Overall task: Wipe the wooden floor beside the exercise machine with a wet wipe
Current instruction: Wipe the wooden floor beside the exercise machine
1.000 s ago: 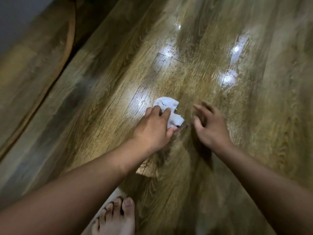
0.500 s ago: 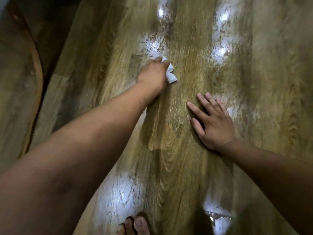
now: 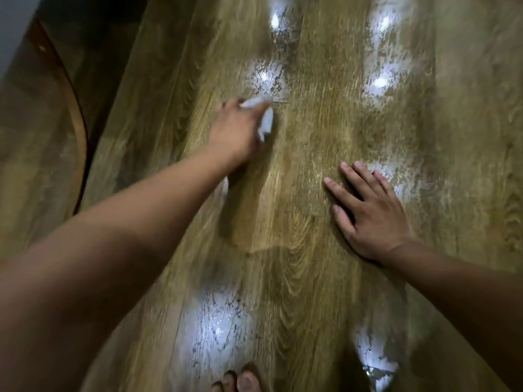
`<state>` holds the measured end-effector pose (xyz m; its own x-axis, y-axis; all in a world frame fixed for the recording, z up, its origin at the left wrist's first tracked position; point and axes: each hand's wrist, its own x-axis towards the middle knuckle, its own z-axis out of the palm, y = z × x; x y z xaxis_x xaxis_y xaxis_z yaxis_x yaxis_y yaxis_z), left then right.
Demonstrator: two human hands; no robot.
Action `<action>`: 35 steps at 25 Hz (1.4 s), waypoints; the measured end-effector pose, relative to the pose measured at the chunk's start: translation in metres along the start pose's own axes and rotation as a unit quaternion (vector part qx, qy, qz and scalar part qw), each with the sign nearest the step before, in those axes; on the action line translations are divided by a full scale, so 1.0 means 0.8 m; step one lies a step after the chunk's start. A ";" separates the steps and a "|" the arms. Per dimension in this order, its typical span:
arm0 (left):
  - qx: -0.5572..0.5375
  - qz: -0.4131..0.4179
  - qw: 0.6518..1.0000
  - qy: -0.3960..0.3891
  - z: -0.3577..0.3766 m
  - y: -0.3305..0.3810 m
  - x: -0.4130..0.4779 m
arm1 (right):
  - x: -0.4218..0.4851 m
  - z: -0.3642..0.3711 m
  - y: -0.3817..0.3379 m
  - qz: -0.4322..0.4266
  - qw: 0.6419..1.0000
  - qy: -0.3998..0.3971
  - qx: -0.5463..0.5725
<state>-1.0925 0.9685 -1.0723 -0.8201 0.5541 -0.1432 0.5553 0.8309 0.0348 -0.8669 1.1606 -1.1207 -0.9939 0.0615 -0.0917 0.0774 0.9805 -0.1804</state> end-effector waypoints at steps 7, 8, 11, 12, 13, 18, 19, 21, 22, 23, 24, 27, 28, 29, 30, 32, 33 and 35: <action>-0.137 0.149 0.978 -0.044 0.021 0.051 -0.147 | 0.000 -0.001 0.000 -0.001 1.000 0.004 -0.001; -0.101 0.239 0.962 -0.081 0.024 0.043 -0.186 | 0.000 -0.001 -0.001 -0.003 1.000 0.005 -0.002; -0.033 0.289 0.956 -0.033 0.024 -0.025 -0.159 | 0.000 -0.002 0.001 -0.004 1.000 0.002 -0.002; -0.037 0.196 0.980 0.015 0.022 -0.044 -0.118 | -0.001 -0.002 0.001 -0.004 1.000 -0.001 -0.006; -0.048 0.081 0.994 0.058 0.015 -0.067 -0.075 | -0.002 -0.002 0.001 -0.004 1.000 -0.003 -0.008; -0.135 -0.235 0.960 0.065 -0.002 -0.130 -0.016 | -0.001 -0.003 -0.002 -0.006 1.000 0.015 0.001; -0.142 -0.211 0.966 0.054 0.009 -0.110 -0.045 | -0.001 -0.004 -0.001 -0.004 1.000 0.019 0.007; -0.149 -0.100 0.983 0.037 0.030 -0.048 -0.128 | -0.002 -0.004 -0.001 -0.008 1.000 0.025 0.005; -0.155 -0.014 0.988 0.027 0.047 -0.023 -0.176 | -0.002 -0.002 -0.002 -0.007 1.000 0.028 0.002; -0.135 0.054 0.989 -0.002 0.047 -0.010 -0.207 | -0.001 0.000 -0.003 -0.006 0.999 0.034 -0.002; -0.108 0.119 0.987 -0.023 0.047 -0.018 -0.213 | -0.001 0.002 -0.002 -0.006 0.999 0.039 -0.006; -0.058 0.043 0.996 -0.047 0.031 -0.070 -0.125 | 0.000 0.003 0.001 -0.010 0.999 0.034 0.001; -0.063 -0.028 0.996 -0.051 0.026 -0.085 -0.077 | -0.001 0.003 0.002 -0.010 0.999 0.033 0.000; -0.077 -0.084 0.992 -0.057 0.017 -0.095 -0.032 | -0.001 0.004 0.001 -0.011 0.999 0.033 -0.002; -0.077 -0.119 0.988 -0.067 0.005 -0.091 0.001 | -0.002 0.004 0.000 -0.011 0.999 0.034 -0.002; -0.087 -0.126 0.986 -0.066 0.001 -0.054 0.013 | -0.003 0.004 -0.001 -0.010 0.999 0.040 0.005; -0.076 -0.084 0.989 -0.092 0.007 -0.031 -0.012 | -0.003 0.004 0.000 -0.013 0.999 0.044 0.009; -0.034 0.059 0.991 -0.114 0.036 0.017 -0.117 | -0.002 0.004 0.002 -0.014 0.998 0.051 0.020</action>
<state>-1.0041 0.9263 -1.0868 -0.6932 0.6279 -0.3537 0.6284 0.7670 0.1300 -0.8653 1.1612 -1.1237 -0.9984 0.0552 0.0142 0.0507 0.9741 -0.2201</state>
